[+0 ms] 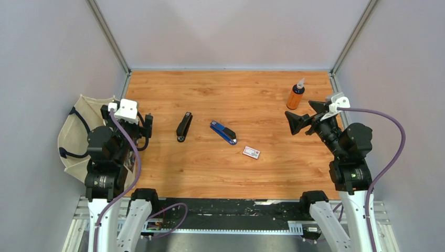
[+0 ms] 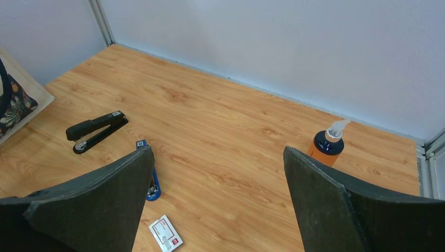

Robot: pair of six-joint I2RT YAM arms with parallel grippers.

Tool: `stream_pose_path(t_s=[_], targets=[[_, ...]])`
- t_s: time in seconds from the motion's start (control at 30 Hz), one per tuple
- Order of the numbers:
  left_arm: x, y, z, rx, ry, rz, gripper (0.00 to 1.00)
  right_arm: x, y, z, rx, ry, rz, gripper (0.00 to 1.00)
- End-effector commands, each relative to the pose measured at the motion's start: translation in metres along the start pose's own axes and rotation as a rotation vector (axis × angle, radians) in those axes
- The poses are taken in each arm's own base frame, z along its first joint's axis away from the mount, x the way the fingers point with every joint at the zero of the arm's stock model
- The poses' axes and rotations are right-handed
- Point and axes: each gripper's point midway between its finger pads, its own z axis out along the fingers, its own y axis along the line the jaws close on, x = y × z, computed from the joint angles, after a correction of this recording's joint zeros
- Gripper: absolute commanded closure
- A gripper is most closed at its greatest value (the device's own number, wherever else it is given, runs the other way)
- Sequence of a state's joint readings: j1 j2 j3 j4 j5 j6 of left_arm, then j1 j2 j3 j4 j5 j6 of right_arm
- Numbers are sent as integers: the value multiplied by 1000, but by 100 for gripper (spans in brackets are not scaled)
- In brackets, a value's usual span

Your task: Load the staples into the stapler

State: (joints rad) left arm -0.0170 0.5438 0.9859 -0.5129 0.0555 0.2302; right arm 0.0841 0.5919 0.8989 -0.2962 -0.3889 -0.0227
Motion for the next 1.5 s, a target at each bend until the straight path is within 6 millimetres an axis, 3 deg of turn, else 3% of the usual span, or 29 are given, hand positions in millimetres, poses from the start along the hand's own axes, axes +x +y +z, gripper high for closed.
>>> stream_pose_path(t_s=[0.0,0.13,0.23,0.43,0.63,0.9,1.07,1.23,1.47], targets=[[-2,0,0,7,-12,11,0,-14,3,0,-11,-45,-1,0],[0,-4,1,29,-4,20,0,-13,4,0,-16,-46,9,0],[5,-13,2,81,0,40,0,0,6,6,-60,-20,-58,0],[16,-52,14,319,64,40,0,43,29,15,-257,66,-107,0],[40,-92,28,523,135,3,0,88,34,26,-320,240,-71,0],[68,-171,49,830,235,-91,0,158,54,34,-395,451,-214,0],[77,-216,63,966,324,-214,0,202,67,25,-483,544,-298,0],[79,-257,70,1058,340,-277,0,227,74,21,-535,610,-316,1],[93,-313,64,1194,484,-424,0,261,78,25,-560,730,-321,3]])
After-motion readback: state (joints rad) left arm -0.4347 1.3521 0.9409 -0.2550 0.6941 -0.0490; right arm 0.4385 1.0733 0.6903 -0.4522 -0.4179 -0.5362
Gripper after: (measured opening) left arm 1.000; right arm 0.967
